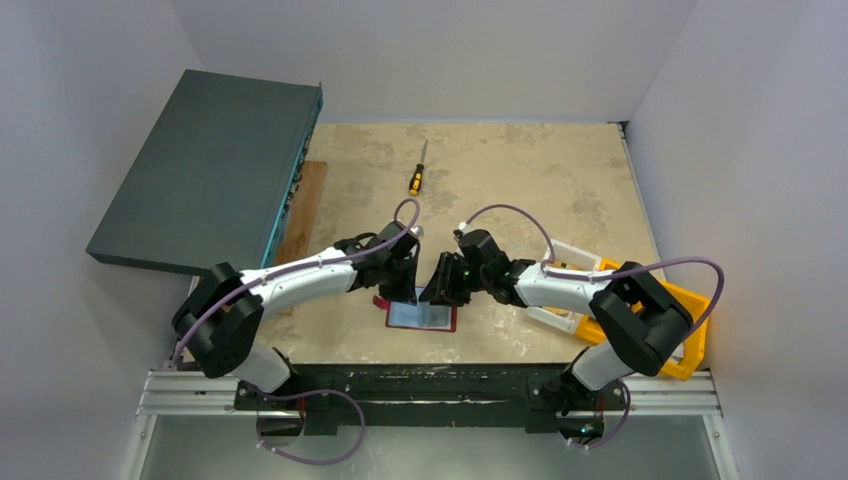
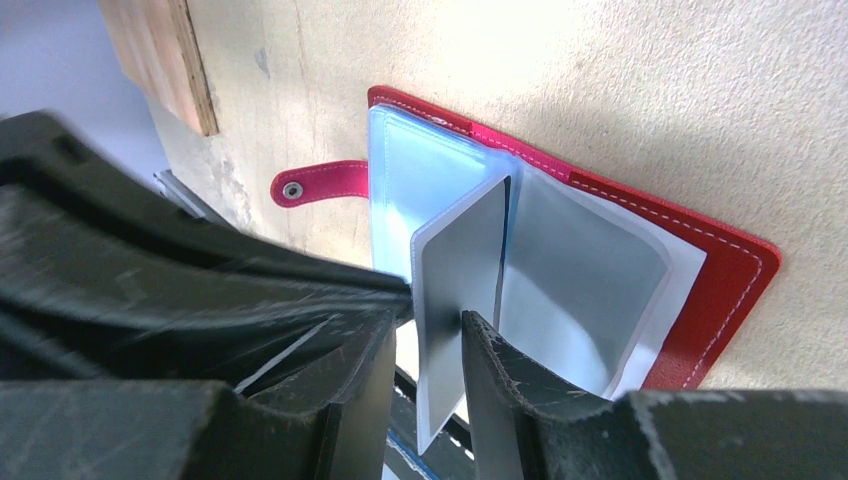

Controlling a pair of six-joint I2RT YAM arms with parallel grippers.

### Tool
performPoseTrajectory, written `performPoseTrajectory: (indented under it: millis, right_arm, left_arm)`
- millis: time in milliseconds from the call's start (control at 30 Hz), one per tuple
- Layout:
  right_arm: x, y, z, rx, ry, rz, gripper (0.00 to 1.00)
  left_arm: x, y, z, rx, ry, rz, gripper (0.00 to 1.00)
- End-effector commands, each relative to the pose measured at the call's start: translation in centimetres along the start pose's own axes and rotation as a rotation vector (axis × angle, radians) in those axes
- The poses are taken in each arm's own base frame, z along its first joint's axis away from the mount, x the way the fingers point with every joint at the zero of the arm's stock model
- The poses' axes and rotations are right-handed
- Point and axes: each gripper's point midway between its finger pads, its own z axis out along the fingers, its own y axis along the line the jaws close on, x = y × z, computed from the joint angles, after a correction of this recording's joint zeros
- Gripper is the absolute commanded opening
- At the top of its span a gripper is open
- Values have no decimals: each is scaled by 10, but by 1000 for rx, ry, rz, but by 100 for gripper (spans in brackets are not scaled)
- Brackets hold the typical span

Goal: Take the credit cards out of the card holder
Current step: Remove the credit card from the card holder.

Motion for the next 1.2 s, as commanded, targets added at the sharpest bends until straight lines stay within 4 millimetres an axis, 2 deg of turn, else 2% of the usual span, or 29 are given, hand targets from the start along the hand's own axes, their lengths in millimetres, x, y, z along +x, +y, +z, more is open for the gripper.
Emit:
performPoseTrajectory:
  millis: [0, 200, 467, 633, 800, 900, 1167]
  right_arm:
    - [-19, 27, 0, -53, -54, -12, 32]
    - [-20, 35, 4, -50, -48, -33, 32]
    - [-14, 43, 23, -62, -5, -41, 32]
    - [-20, 48, 12, -55, -34, -60, 32]
    - [-23, 32, 2, -34, -57, -44, 32]
    - [-15, 16, 3, -36, -36, -15, 32]
    - [-10, -1, 14, -62, -6, 13, 32]
  left_arm:
    - [-6, 12, -28, -54, -62, 16, 1]
    - [-4, 18, -55, -59, -109, 24, 1]
    - [-4, 18, -71, -45, -133, 28, 1]
    - [-5, 18, -62, -44, -123, 27, 1]
    - [-12, 11, -46, -30, -101, 28, 0]
    - [-17, 8, -37, -27, -92, 34, 0]
    - [-21, 15, -6, -66, -55, 24, 0]
